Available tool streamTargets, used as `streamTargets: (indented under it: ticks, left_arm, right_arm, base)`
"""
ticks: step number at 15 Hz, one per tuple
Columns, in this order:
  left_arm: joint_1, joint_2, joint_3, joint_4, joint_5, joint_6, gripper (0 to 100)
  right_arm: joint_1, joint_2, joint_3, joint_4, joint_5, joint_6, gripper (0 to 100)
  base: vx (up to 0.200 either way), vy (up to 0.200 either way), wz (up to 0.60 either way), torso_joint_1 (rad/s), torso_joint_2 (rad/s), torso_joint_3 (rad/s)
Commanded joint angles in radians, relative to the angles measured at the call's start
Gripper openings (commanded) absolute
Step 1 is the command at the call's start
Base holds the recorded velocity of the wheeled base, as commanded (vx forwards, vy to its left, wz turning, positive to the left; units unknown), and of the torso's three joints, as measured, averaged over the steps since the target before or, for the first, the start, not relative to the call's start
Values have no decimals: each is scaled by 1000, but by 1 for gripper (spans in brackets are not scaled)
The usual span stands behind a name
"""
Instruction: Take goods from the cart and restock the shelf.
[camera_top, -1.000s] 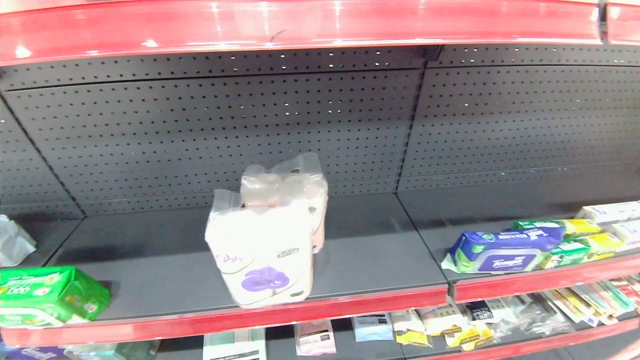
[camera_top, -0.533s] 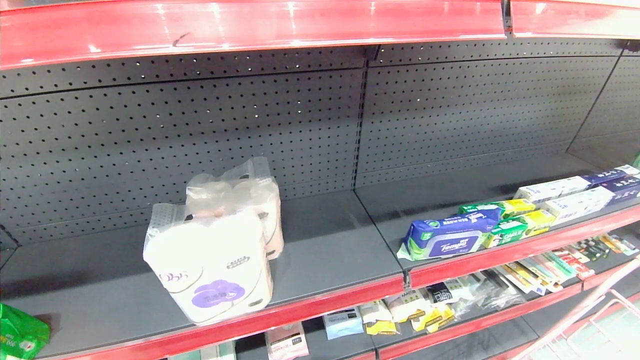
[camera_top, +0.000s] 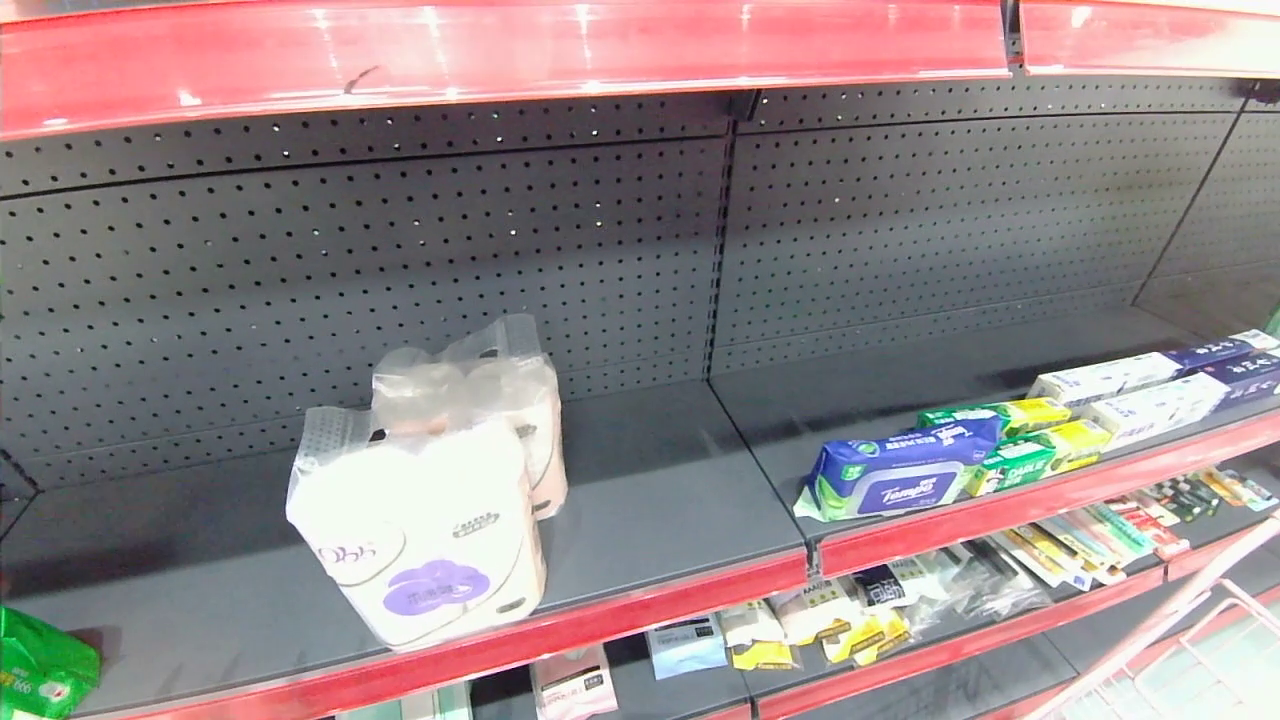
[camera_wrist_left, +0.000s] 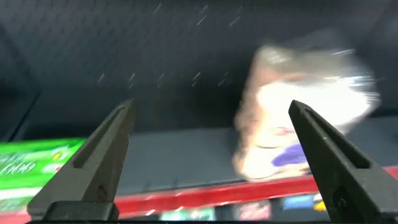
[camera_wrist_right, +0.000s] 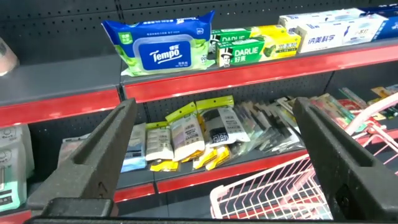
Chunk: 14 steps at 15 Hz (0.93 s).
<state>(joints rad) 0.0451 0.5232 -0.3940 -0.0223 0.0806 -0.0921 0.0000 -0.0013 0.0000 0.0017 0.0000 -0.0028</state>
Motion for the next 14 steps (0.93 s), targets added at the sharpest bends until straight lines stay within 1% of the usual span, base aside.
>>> streamTargets:
  ticks: [1, 3, 4, 5, 6, 7, 8, 9, 10, 12, 14]
  left_arm:
    - [50, 363, -35, 4, 53, -3, 100]
    - [50, 443, -35, 7, 53, 22, 100]
    - [50, 534, -46, 1, 51, 38, 100]
    - [48, 561, -49, -1, 50, 40, 100]
    - [47, 621, -45, -27, 37, 40, 100]
    - [47, 647, -39, -45, 24, 43, 100]
    - [47, 653, -37, -45, 22, 45, 100]
    - [47, 681, -37, -45, 19, 63, 100]
    - [47, 706, -46, -47, 10, 68, 100]
    - [48, 747, -48, -65, -9, 68, 100]
    - [50, 801, -46, -102, -12, 66, 100]
  right_arm:
    - [0, 1, 0, 0, 0, 0, 100]
    - [0, 1, 0, 0, 0, 0, 100]
    - [0, 1, 0, 0, 0, 0, 100]
    - [2, 1, 0, 0, 0, 0, 100]
    - [0, 1, 0, 0, 0, 0, 100]
    - [0, 1, 0, 0, 0, 0, 100]
    - [0, 1, 0, 0, 0, 0, 100]
    - [0, 1, 0, 0, 0, 0, 100]
    - [2, 1, 0, 0, 0, 0, 100]
    - [0, 1, 0, 0, 0, 0, 100]
    - [0, 1, 0, 0, 0, 0, 100]
  base:
    - [0, 0, 0, 0, 0, 0]
    - [0, 0, 0, 0, 0, 0]
    - [0, 0, 0, 0, 0, 0]
    - [0, 0, 0, 0, 0, 0]
    - [0, 0, 0, 0, 0, 0]
    - [0, 0, 0, 0, 0, 0]
    - [0, 0, 0, 0, 0, 0]
    - [0, 0, 0, 0, 0, 0]
    - [0, 0, 0, 0, 0, 0]
    - [0, 0, 0, 0, 0, 0]
    - [0, 0, 0, 0, 0, 0]
